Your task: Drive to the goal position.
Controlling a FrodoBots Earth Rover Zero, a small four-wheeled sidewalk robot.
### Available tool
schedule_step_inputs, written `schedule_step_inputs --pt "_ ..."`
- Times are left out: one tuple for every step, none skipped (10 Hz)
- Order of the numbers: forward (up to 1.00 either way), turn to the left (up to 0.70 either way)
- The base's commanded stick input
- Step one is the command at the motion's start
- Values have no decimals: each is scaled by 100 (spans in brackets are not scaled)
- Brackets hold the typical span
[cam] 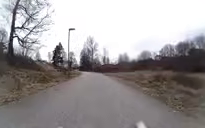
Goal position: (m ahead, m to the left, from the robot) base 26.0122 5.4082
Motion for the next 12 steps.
schedule_step_inputs --pt "70 0" --pt "70 0" --pt "70 0" --pt "70 0" --pt "70 0" --pt "70 0" --pt "70 0" --pt "70 0" --pt "70 0" --pt "70 0" --pt "70 0" --pt "70 0"
